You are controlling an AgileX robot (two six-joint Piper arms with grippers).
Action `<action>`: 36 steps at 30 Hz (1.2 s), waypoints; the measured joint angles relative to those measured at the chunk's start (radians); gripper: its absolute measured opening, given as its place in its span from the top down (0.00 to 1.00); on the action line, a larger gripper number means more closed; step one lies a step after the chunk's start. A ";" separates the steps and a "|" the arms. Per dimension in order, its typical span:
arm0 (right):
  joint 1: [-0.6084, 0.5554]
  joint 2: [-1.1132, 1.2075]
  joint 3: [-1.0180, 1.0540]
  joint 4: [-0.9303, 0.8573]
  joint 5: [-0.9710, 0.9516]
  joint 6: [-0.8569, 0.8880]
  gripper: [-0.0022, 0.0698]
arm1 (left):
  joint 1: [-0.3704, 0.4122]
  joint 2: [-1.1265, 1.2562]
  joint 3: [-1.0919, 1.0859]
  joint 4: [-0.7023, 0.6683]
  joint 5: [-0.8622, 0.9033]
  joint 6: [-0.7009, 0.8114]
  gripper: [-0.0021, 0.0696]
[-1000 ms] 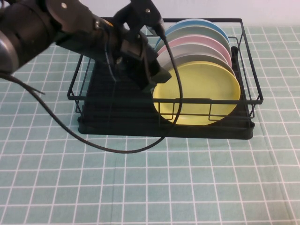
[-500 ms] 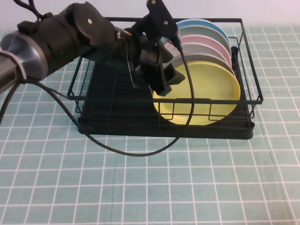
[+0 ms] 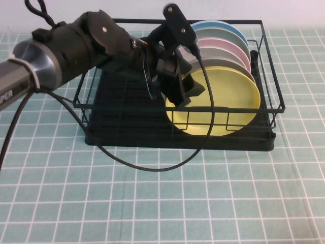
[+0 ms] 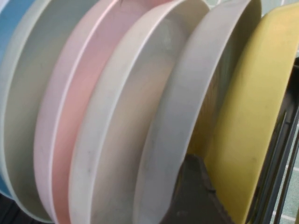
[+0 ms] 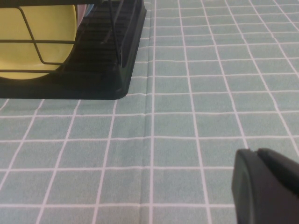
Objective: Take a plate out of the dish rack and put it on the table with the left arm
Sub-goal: Grasp the plate from the shelf, then place the plate from the table
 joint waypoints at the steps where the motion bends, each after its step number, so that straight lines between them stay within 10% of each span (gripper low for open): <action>1: 0.000 0.000 0.000 0.000 0.000 0.000 1.00 | 0.000 0.002 0.000 -0.004 0.000 0.005 0.38; 7: 0.000 0.000 0.000 0.000 0.000 0.000 1.00 | -0.002 0.035 0.000 -0.044 -0.020 0.020 0.44; 13: 0.000 0.000 0.000 0.000 0.000 0.000 1.00 | -0.002 0.049 -0.002 -0.045 -0.069 0.033 0.85; 24: 0.000 0.000 0.000 0.000 0.000 0.000 1.00 | -0.004 -0.053 -0.104 0.057 0.007 -0.008 0.87; 36: 0.000 0.000 0.000 0.000 0.000 0.000 1.00 | 0.052 -0.309 -0.117 0.185 0.426 -0.588 0.87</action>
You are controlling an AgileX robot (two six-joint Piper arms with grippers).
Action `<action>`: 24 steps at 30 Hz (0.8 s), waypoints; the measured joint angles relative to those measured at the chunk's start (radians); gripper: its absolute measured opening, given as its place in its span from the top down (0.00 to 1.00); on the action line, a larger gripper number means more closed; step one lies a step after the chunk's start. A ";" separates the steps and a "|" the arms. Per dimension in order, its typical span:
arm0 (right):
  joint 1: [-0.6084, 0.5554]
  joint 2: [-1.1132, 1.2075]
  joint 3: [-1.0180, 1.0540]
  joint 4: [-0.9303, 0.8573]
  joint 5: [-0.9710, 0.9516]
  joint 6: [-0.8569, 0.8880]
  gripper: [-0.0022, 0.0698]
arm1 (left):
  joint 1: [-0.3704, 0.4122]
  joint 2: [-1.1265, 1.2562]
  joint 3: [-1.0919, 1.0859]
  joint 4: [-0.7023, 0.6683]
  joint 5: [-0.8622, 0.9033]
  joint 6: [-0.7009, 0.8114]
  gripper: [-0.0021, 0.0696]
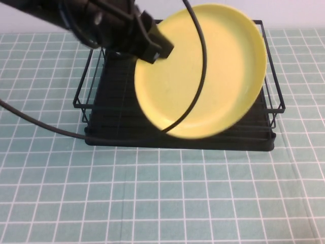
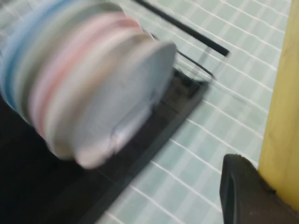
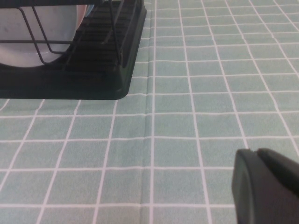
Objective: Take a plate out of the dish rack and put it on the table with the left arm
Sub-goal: Place the plate from the table
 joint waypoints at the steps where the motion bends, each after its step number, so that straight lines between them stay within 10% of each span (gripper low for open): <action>1: 0.000 0.000 0.000 0.000 0.000 0.000 1.00 | 0.013 -0.004 0.014 -0.025 0.032 -0.034 0.87; 16: 0.000 0.000 0.000 0.000 0.000 0.000 1.00 | 0.044 -0.097 0.890 -0.675 -0.244 0.177 0.87; 24: 0.000 0.000 0.000 0.000 0.000 0.000 1.00 | 0.044 -0.007 0.998 -0.834 -0.459 0.384 0.87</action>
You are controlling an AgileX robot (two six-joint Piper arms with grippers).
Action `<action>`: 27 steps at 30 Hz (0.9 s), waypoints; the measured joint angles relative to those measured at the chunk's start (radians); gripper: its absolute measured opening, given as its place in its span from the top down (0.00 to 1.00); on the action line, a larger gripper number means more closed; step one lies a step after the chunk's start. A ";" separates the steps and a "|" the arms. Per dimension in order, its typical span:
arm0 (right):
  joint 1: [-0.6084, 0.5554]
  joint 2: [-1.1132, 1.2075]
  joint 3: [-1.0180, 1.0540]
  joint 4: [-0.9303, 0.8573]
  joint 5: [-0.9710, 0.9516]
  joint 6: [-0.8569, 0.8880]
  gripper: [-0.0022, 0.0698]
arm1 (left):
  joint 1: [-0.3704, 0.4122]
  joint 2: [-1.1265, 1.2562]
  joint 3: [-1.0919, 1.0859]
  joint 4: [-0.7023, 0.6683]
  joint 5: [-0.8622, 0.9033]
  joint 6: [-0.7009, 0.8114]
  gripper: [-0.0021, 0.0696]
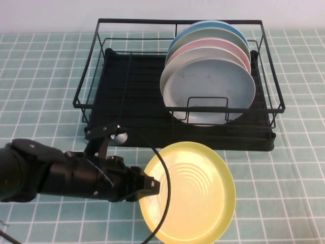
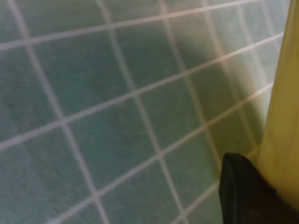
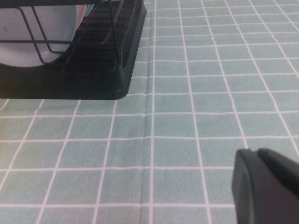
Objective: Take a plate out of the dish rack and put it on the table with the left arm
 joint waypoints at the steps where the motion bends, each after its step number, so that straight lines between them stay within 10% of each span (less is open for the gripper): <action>1: 0.000 0.000 0.000 0.000 0.000 0.000 1.00 | 0.000 0.017 0.000 -0.007 -0.013 0.018 0.87; 7: 0.000 0.000 0.000 0.000 0.000 0.000 1.00 | 0.002 0.081 0.000 -0.102 -0.054 0.118 0.84; 17: 0.000 0.000 0.000 0.000 0.000 0.000 1.00 | 0.015 0.097 0.000 -0.093 -0.230 0.187 0.36; 27: 0.000 0.000 0.000 0.000 0.000 0.000 1.00 | 0.128 -0.197 0.003 0.094 -0.235 0.166 0.44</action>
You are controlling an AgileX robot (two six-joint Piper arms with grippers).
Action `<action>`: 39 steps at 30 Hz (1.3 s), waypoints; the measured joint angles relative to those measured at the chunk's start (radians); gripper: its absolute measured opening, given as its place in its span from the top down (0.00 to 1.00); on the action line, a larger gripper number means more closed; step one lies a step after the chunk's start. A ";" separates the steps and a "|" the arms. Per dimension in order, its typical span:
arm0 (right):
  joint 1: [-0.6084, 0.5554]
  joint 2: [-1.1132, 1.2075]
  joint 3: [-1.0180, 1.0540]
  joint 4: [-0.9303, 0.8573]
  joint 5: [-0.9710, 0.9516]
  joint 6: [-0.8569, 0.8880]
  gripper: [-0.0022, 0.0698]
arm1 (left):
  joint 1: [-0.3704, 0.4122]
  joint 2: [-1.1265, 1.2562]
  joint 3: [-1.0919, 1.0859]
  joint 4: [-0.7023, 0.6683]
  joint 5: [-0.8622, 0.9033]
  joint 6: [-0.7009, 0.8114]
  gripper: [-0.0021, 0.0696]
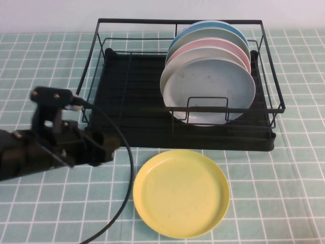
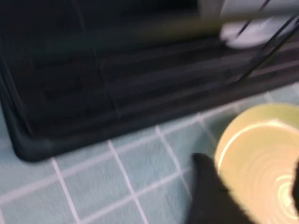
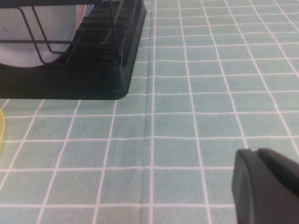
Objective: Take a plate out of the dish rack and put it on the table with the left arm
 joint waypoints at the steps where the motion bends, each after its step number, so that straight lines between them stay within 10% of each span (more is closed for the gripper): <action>1: 0.000 0.000 0.000 0.000 0.000 0.000 1.00 | 0.001 -0.046 0.000 0.028 0.000 -0.013 0.51; 4: 0.000 0.000 0.000 0.000 0.000 0.000 1.00 | 0.005 -0.168 0.009 0.132 0.009 -0.058 0.82; 8: 0.000 0.000 0.000 0.000 0.000 0.000 1.00 | 0.007 -0.311 0.076 0.161 -0.005 -0.089 0.94; 21: 0.000 0.000 0.000 0.000 0.000 0.000 1.00 | 0.008 -0.616 0.308 0.340 0.027 -0.127 0.97; 34: -0.001 0.000 0.000 0.000 0.000 0.000 1.00 | 0.008 -0.918 0.568 0.570 -0.313 -0.517 0.97; 39: -0.001 0.000 0.000 0.000 0.000 0.000 1.00 | 0.009 -1.056 0.706 0.968 -0.414 -0.990 0.97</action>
